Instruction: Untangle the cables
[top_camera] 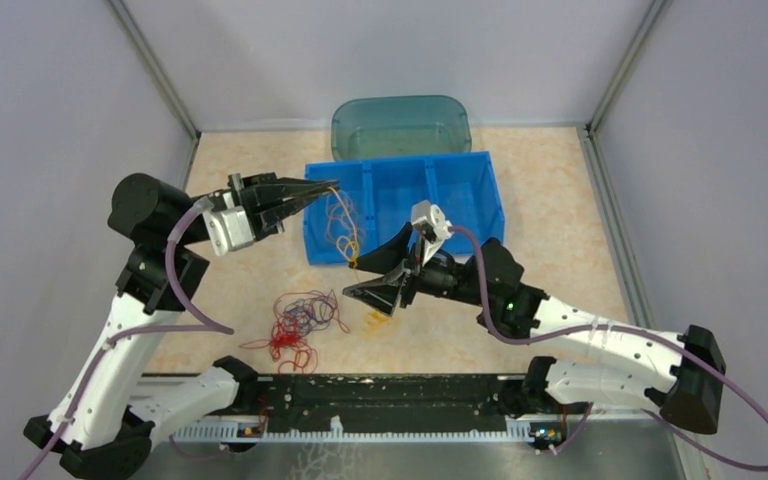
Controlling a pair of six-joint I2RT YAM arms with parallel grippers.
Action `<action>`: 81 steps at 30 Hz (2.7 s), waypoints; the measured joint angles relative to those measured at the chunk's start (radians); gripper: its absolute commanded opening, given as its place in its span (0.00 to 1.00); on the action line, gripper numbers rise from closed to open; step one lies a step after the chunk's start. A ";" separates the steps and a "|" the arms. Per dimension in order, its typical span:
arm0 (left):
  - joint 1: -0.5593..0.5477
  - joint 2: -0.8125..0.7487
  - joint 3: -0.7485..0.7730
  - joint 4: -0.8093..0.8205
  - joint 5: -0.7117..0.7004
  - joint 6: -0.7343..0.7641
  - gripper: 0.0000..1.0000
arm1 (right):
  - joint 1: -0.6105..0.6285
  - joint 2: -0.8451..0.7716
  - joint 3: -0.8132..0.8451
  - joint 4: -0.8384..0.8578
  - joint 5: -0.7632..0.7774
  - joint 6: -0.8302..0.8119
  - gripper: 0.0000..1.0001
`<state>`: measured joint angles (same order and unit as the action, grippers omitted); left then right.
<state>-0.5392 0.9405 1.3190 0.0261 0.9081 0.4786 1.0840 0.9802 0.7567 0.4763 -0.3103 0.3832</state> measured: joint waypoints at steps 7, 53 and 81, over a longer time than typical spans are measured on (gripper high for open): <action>0.000 0.009 0.027 0.017 0.001 -0.037 0.00 | 0.000 0.098 -0.020 0.116 -0.056 0.086 0.47; 0.000 0.033 0.105 -0.010 -0.158 -0.180 0.37 | 0.012 0.203 -0.155 0.251 0.084 0.166 0.00; -0.008 -0.058 -0.201 -0.280 0.127 -0.405 1.00 | 0.034 0.193 0.169 -0.218 0.276 -0.002 0.00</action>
<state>-0.5468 0.8825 1.1179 -0.2535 1.0351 0.0734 1.1179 1.1728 0.9257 0.2581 -0.0341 0.3813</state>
